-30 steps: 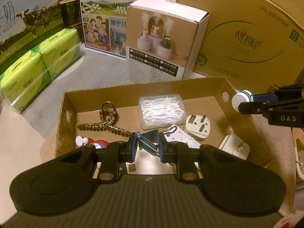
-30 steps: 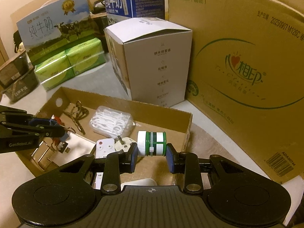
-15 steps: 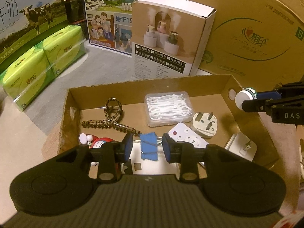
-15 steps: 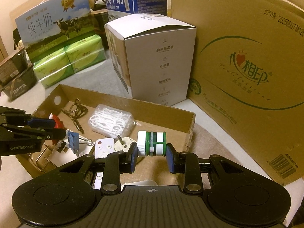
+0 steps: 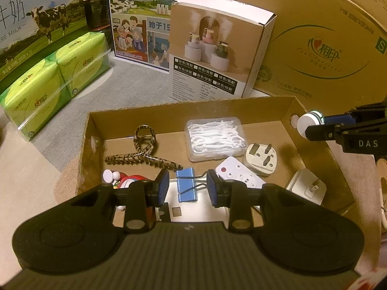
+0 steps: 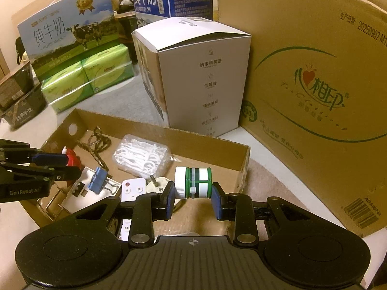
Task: Organize rigid objects
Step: 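Open the left gripper to drop the clip while the right releases the tape roll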
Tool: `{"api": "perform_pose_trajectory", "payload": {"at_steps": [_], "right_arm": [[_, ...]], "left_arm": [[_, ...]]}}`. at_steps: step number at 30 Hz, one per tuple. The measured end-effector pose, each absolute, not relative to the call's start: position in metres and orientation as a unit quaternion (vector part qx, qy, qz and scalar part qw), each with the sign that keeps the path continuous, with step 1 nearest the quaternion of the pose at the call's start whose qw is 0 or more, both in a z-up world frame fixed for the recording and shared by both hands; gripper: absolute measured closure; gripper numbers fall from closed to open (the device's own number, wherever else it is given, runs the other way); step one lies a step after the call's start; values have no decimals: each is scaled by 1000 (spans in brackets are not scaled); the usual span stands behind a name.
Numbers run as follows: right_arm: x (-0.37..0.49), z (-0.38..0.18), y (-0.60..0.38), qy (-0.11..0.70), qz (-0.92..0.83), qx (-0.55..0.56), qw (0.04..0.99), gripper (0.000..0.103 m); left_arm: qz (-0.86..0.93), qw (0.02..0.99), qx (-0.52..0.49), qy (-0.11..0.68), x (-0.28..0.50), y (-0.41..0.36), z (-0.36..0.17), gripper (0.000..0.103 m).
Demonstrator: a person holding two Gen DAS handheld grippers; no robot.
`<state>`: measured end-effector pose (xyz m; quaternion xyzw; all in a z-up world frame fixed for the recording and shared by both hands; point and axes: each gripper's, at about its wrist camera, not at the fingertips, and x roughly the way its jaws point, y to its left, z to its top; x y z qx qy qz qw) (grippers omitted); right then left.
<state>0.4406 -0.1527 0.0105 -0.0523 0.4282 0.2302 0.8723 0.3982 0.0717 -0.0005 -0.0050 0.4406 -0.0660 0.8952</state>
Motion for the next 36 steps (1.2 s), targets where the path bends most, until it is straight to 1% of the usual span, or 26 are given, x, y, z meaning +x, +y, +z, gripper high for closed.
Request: {"api": "perform_pose_trajectory", "payload": {"at_steps": [16,17,18,19,20,22,36], "right_arm": [[448,6,-155,427,216,-49,877,71],[448,6,-155,425,215,-46,878,69],[449,6,-156,425,214,-41,879,64],[449,6,-157,425,213,-37,879,50],[449,7,-158,422,216,-30,880,45],[448,8,-159,421,218,-25,880,45],[446,11,-161,421,213,-30,881,44]], "left_arm": [[-61,895,-6,441,400,75,-1,73],[-59,895,-3,442,401,75,-2,71],[-57,895,-1,442,401,76,-2,68],[-54,896,2,441,401,76,-2,64],[-51,897,5,440,400,76,-3,54],[-49,898,7,438,400,77,-3,46],[-48,899,15,435,396,75,1,44]]}}
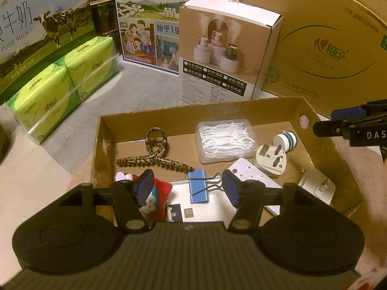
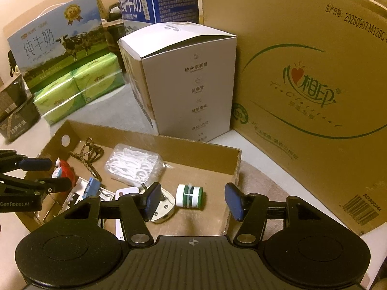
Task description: Organize rigid objects
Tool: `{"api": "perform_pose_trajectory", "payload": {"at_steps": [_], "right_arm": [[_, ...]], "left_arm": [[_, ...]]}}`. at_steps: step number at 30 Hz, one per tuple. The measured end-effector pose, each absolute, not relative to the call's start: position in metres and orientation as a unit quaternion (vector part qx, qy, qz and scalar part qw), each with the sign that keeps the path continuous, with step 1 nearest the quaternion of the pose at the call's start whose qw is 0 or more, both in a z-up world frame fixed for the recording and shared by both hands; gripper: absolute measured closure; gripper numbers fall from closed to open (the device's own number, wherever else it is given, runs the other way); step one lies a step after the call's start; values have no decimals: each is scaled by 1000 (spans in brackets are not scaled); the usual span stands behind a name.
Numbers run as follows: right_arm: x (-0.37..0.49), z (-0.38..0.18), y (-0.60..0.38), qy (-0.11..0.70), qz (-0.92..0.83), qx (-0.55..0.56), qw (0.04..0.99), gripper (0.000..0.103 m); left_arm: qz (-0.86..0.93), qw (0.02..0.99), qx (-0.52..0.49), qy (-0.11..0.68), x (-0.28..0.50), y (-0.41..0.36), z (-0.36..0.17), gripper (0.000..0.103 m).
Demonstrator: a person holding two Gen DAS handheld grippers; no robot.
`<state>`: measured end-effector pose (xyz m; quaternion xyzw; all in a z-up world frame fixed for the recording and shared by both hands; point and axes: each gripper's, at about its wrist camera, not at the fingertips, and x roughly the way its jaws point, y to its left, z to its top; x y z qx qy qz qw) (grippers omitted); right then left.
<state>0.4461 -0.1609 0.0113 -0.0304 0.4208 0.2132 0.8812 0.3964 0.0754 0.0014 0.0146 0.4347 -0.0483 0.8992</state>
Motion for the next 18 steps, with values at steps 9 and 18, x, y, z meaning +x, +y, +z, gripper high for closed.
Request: {"api": "perform_pose_trajectory", "payload": {"at_steps": [9,18], "right_arm": [[437,22,-165,401,218,-23,890,15],[422,35,-171,407,217,-12,887,3]], "left_arm": [[-45,907,47,416,384,71,12,11],[-36,914,54,401,364,71,27,1]]}}
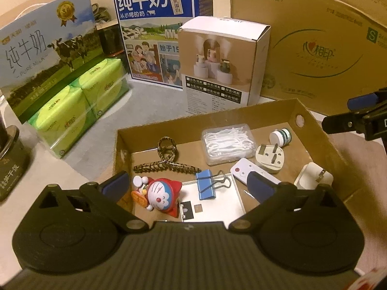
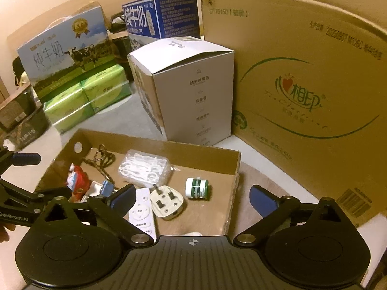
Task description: Organize rigid objects
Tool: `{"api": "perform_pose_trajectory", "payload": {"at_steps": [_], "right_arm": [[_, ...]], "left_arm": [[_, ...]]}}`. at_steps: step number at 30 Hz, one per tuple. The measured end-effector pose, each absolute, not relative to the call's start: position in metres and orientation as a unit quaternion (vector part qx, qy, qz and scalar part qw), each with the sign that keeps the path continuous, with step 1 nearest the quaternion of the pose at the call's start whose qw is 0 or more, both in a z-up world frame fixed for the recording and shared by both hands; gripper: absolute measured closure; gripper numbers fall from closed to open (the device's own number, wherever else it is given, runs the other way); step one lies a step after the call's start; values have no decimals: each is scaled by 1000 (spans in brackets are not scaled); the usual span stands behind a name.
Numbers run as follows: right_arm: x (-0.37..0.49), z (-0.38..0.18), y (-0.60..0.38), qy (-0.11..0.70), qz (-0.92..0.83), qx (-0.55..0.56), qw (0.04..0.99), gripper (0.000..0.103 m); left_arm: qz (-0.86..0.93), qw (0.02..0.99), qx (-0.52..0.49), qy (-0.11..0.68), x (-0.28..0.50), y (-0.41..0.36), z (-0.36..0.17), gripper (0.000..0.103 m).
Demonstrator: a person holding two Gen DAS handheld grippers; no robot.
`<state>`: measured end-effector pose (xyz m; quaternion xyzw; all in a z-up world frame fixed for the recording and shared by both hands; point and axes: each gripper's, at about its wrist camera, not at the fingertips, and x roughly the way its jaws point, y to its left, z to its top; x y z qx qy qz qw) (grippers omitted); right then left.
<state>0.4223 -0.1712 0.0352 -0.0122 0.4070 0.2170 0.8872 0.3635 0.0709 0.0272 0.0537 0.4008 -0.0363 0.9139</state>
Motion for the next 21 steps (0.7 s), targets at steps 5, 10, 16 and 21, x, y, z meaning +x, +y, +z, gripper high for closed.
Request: {"api": "perform_pose_trajectory", "payload": {"at_steps": [5,10,16,21], "right_arm": [[408,43,-174,412,215,-7,885,2],[390,47,-177,419,211,-1,883,1],[363,52,-180,420,209,4,883,1],[340,58,-181,415,211,6,885,1]], "left_arm": [[-32,916,44,399,349,71,35,1],[-22,917,30,397,332,70,42,1],[-10,918,4,396,308,71,49,1],[-2,918,-6,397,286,71,53,1]]}}
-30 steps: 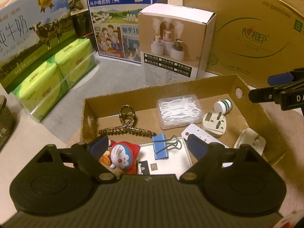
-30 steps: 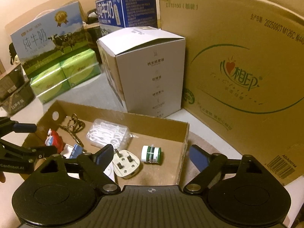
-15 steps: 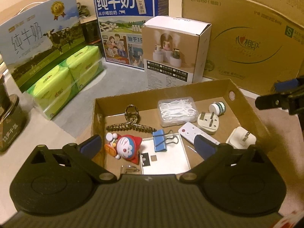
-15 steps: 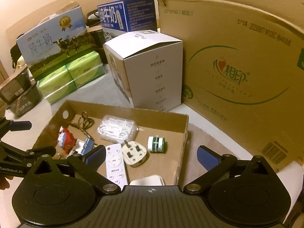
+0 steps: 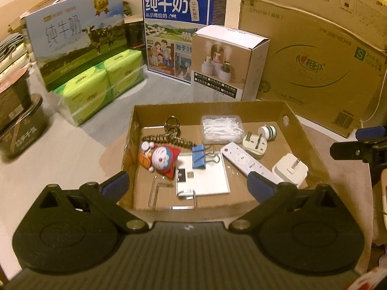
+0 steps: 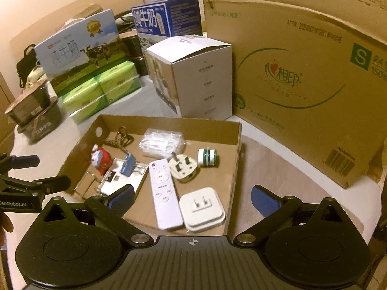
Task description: Organize rigid objects
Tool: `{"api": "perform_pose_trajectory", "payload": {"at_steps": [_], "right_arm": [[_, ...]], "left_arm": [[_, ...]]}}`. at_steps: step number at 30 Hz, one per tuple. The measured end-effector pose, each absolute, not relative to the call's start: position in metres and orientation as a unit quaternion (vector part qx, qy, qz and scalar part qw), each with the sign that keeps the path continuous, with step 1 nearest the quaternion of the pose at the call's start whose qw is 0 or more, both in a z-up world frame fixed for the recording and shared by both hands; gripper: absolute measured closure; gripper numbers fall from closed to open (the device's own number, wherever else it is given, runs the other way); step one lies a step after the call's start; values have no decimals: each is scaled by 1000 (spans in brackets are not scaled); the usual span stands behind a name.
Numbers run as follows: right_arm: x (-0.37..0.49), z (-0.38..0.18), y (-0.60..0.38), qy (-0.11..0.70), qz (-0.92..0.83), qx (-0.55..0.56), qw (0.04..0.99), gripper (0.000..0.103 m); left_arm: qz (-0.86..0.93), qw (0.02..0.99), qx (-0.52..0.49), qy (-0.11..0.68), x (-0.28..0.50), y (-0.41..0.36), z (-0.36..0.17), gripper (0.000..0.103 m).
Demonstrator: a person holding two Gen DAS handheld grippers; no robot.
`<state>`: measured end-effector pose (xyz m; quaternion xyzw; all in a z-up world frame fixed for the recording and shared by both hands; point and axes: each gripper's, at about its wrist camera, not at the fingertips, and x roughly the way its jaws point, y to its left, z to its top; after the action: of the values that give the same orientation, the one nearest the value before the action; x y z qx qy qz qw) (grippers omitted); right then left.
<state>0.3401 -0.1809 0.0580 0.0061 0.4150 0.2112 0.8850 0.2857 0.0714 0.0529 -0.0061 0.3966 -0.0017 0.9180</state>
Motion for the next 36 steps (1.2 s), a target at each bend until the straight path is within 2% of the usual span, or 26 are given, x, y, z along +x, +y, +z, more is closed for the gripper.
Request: {"api": "perform_pose_trajectory", "payload": {"at_steps": [17,36], "right_arm": [[258,81,-193,387,211,42,896,1],[153,76,-205,339,192,43,920,1]], "left_arm": [[14,930,-21,367,201,59,75,1],[53,936,-56,343,98,55,77,1]]}}
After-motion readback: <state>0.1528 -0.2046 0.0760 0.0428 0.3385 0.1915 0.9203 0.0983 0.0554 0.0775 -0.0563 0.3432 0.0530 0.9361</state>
